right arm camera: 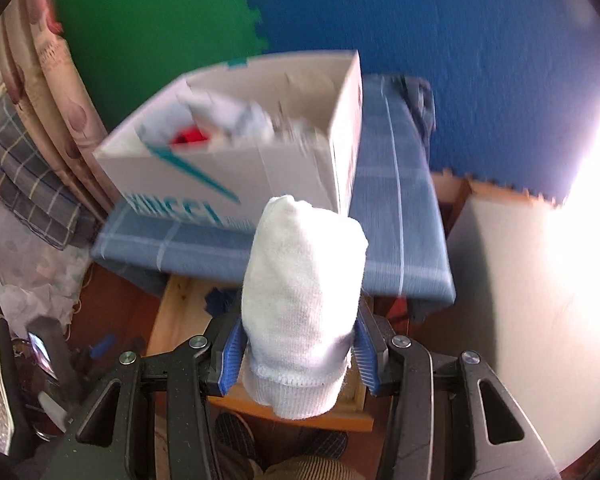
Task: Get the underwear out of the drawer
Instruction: 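Carry the white sock with the right tool up into the box, then open the right tool to release the white sock in the box, then move the open right tool back into the drawer toward the pale grey bundle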
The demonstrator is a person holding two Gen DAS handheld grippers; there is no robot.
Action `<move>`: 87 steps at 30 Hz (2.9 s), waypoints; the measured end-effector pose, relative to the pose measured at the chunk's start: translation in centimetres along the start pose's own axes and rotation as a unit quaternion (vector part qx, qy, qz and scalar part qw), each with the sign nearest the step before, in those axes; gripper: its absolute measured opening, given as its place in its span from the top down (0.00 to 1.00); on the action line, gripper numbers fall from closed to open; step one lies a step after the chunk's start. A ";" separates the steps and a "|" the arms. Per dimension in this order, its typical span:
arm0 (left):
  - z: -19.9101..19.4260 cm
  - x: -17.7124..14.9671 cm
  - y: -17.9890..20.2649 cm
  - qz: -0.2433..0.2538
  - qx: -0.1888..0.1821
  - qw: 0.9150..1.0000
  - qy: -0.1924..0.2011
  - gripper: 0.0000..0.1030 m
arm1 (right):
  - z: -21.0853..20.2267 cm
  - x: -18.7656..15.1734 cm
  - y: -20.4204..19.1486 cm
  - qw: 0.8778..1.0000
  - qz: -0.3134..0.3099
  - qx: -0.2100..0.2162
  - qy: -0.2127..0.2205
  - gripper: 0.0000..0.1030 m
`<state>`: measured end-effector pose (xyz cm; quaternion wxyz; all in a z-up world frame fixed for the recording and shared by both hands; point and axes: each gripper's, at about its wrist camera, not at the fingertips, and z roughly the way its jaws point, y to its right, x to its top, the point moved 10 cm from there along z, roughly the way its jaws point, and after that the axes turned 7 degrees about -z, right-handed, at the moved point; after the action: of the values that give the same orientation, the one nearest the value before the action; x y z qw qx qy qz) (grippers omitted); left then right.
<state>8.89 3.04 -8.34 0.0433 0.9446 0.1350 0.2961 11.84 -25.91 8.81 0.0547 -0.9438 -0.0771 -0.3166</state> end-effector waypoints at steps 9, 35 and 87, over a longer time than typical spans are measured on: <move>0.1 0.0 -0.1 -0.003 -0.002 1.000 -0.002 0.39 | -1.9 8.8 -1.2 0.999 -0.010 0.003 0.041 0.57; 0.6 0.1 -0.5 -0.028 -0.021 0.999 -0.005 0.39 | 12.1 14.1 -1.7 0.996 -0.048 -0.056 -0.045 0.56; 0.6 0.1 -1.3 -0.071 -0.035 0.997 -0.005 0.39 | 14.1 -9.8 -11.3 0.932 -0.340 0.028 -0.122 0.40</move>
<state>9.02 4.26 -9.04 0.0985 0.9317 0.1914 0.2925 10.32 -13.78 -7.69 -0.0394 -0.8905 -0.4087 -0.1960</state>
